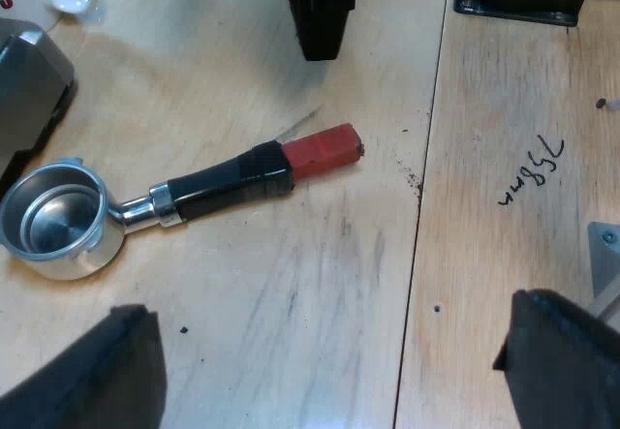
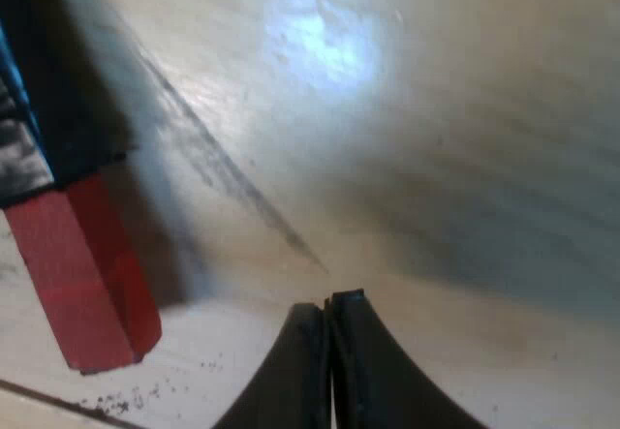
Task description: Put the handle in the coffee machine
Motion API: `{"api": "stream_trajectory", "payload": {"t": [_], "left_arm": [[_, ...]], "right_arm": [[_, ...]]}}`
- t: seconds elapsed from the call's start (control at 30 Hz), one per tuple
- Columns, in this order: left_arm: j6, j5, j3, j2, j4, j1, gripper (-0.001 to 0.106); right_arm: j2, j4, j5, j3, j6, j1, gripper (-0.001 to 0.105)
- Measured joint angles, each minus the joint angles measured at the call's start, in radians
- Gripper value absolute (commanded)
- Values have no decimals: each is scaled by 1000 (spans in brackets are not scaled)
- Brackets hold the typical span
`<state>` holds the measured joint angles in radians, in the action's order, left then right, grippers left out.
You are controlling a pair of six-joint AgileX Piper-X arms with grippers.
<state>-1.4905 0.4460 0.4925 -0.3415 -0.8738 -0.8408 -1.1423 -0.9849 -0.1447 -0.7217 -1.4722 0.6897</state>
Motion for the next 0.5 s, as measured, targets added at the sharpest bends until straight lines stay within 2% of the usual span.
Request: {"api": "stream_trajectory", "payload": {"t": [0.27,0.5], "left_arm": [[0,0,0,0,0,0,73],[0,0,0,0,0,0,73]], "right_arm": [[-22,29,66,0,-45,70,0],[-115,75,87,0,-5,120,0]]}}
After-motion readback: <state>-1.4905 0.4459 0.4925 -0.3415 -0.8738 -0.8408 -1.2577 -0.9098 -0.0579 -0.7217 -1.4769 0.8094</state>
